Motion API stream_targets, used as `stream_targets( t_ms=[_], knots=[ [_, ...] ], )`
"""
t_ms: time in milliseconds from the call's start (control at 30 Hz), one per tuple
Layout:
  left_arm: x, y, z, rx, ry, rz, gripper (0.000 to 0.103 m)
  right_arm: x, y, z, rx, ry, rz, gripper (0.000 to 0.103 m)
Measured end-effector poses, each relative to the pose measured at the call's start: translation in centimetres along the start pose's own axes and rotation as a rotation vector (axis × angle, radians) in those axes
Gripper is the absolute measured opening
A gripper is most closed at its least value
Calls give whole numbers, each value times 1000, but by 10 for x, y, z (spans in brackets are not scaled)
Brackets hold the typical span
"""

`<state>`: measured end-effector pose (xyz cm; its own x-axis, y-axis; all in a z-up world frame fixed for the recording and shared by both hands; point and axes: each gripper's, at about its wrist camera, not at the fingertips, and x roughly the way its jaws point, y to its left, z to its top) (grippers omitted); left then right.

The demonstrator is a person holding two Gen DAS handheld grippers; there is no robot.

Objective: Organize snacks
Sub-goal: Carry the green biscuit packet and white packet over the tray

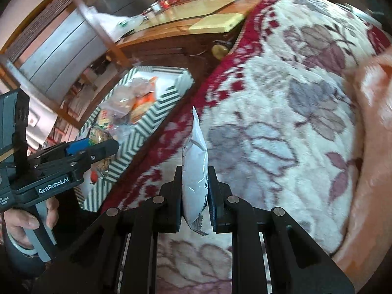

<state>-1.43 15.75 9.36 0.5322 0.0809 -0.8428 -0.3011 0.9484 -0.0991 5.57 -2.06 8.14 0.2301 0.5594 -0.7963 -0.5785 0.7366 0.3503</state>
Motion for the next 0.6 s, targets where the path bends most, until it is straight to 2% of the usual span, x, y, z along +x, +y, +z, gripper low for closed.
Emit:
stream_targets(
  t_ms=[167,600],
  knots=[
    [-8,25,-4,-32,-17,47,51,12,30,7,-54,22,27,16],
    [-16,76,-14,-124,-28,112,51,45,99,26,-187,83,90,16]
  ],
)
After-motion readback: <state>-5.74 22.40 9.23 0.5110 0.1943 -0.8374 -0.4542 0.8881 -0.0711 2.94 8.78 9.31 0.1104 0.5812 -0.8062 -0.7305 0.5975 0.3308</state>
